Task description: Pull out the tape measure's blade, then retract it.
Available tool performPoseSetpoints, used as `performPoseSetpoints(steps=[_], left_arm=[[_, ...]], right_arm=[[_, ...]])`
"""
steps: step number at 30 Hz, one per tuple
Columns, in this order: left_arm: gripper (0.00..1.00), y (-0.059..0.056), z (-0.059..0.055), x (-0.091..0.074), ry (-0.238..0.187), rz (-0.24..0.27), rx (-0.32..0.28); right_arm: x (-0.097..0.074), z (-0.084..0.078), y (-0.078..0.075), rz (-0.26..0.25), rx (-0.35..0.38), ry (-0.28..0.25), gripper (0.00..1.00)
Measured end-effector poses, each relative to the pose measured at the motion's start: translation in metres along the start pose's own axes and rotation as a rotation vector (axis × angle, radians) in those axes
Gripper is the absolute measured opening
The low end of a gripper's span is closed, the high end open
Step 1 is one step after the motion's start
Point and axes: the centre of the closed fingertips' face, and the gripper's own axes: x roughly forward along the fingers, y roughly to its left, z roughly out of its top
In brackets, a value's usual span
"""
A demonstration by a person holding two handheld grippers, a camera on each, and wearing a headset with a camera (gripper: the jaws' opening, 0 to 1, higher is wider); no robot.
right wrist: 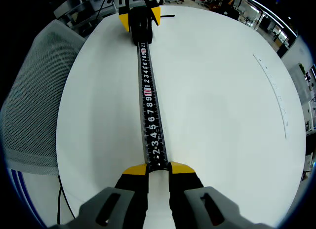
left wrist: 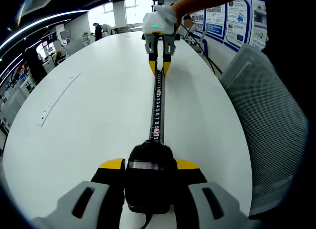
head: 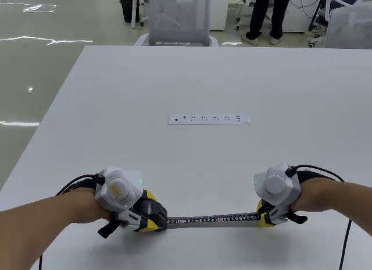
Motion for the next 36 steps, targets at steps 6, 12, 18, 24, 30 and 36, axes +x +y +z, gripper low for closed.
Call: performPoseSetpoints(steps=[6,12,18,24,30,36], left_arm=[[0.33,0.0,0.0,0.0,-0.002,0.0,-0.004],[0.33,0.001,0.0,0.0,-0.007,0.002,-0.021],[0.34,0.0,0.002,-0.002,-0.02,0.013,-0.054],[0.35,0.003,-0.007,-0.009,-0.005,0.028,-0.082],[0.47,0.013,-0.014,-0.024,-0.018,0.082,-0.137],[0.71,0.024,-0.016,-0.034,-0.035,0.153,-0.178]], right_arm=[[0.0,-0.001,-0.001,-0.01,0.017,0.006,0.15],[-0.001,0.002,-0.005,-0.054,0.003,-0.016,0.17],[-0.01,0.005,-0.013,-0.082,0.045,-0.046,0.17],[-0.017,0.002,-0.016,-0.095,0.071,-0.059,0.2],[-0.022,0.0,-0.014,-0.103,0.111,-0.075,0.27],[-0.025,-0.001,-0.013,-0.104,0.143,-0.093,0.39]])
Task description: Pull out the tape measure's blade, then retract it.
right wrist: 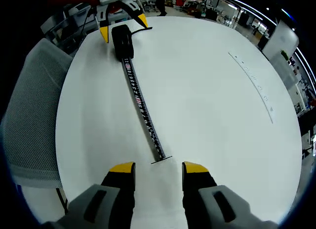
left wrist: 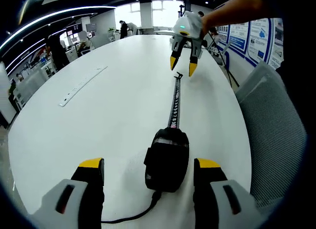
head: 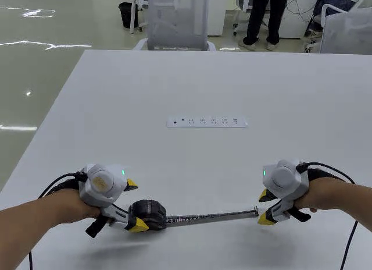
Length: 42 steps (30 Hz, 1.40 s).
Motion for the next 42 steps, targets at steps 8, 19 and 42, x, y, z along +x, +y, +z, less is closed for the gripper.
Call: performPoseSetpoints(steps=[8,19,42], left_arm=[[0.87,0.004,0.008,-0.013,-0.095,0.062,-0.091],[0.99,0.014,-0.018,-0.046,-0.147,0.197,-0.293],[0.99,-0.011,-0.072,-0.099,-0.267,0.326,-0.482]], right_arm=[[-0.01,0.002,-0.005,-0.045,0.103,-0.065,0.72],[-0.032,-0.003,-0.01,-0.158,0.247,-0.192,1.0],[-0.074,-0.045,0.036,-0.358,0.54,-0.474,1.0]])
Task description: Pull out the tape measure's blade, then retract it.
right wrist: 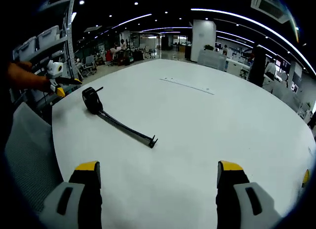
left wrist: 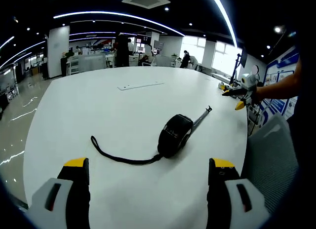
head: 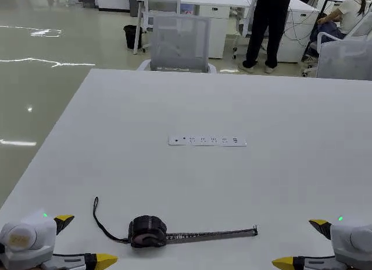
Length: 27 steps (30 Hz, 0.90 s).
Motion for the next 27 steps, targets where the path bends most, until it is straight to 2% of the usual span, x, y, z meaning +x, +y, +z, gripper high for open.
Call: performPoseSetpoints(steps=[3,8,11,13,16,20,24,27], left_arm=[[0.99,-0.001,-0.003,-0.006,-0.014,-0.002,-0.007],[0.99,-0.002,-0.011,-0.013,-0.008,0.01,-0.001],[0.99,-0.004,-0.014,-0.018,-0.014,0.015,-0.007],[0.99,-0.005,-0.015,-0.022,-0.022,0.022,-0.007],[0.99,-0.008,-0.016,-0.027,-0.046,0.018,-0.001],[0.99,-0.009,-0.019,-0.03,-0.043,0.015,-0.011],[0.99,-0.01,-0.013,-0.034,-0.072,0.023,-0.004],[0.99,-0.008,-0.016,-0.035,-0.062,0.034,0.001]], right_arm=[[-0.007,-0.011,0.003,-0.007,0.011,0.015,1.0],[-0.018,-0.025,0.01,-0.017,0.038,0.034,1.0],[-0.026,-0.026,0.013,-0.015,0.042,0.009,1.0],[-0.031,-0.03,0.011,-0.03,0.036,0.021,1.0],[-0.04,-0.03,0.006,-0.047,0.05,0.002,1.0],[-0.048,-0.031,0.007,-0.054,0.049,-0.011,1.0],[-0.053,-0.038,0.009,-0.067,0.051,-0.006,1.0],[-0.055,-0.041,0.009,-0.075,0.058,-0.007,1.0]])
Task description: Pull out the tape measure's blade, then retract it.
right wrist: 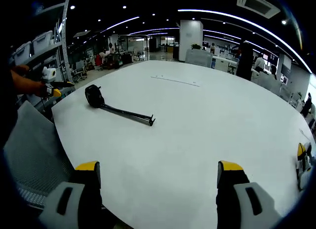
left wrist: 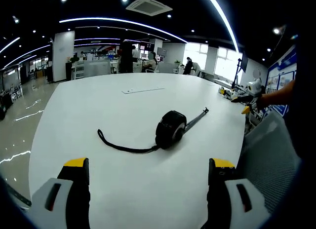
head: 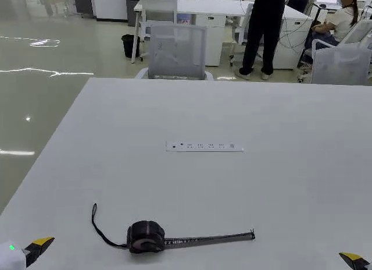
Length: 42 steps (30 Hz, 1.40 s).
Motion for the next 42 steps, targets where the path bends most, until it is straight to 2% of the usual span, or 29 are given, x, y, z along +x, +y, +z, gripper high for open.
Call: performPoseSetpoints(steps=[5,8,22,30,32,35,37,40,42], left_arm=[[0.99,-0.013,-0.003,-0.006,0.017,-0.01,0.006],[0.99,-0.016,0.0,-0.006,0.009,-0.018,0.004],[0.99,-0.015,0.006,-0.009,0.009,-0.012,0.005],[0.99,-0.015,0.003,-0.011,0.008,-0.013,0.0],[0.99,-0.015,0.003,-0.011,0.003,-0.01,-0.007],[0.99,-0.013,0.004,-0.009,-0.002,0.009,-0.057],[0.99,-0.015,0.008,-0.007,-0.012,0.016,-0.068],[0.99,-0.014,0.013,-0.003,-0.015,0.07,-0.067],[0.99,-0.02,0.017,0.002,-0.027,0.055,-0.101]], right_arm=[[-0.003,-0.006,-0.002,-0.011,0.015,0.011,1.0],[-0.004,-0.008,-0.001,-0.014,0.024,0.01,1.0],[-0.004,-0.01,0.002,-0.007,0.051,0.007,1.0],[-0.006,-0.01,0.004,-0.002,0.05,0.011,1.0],[-0.007,-0.011,0.003,-0.004,0.051,0.012,1.0],[-0.006,-0.011,0.003,-0.006,0.051,0.007,1.0],[-0.005,-0.01,0.004,-0.005,0.048,0.008,1.0],[-0.003,-0.008,0.006,0.003,0.045,0.007,1.0],[0.0,-0.006,0.007,0.006,0.038,0.01,1.0]])
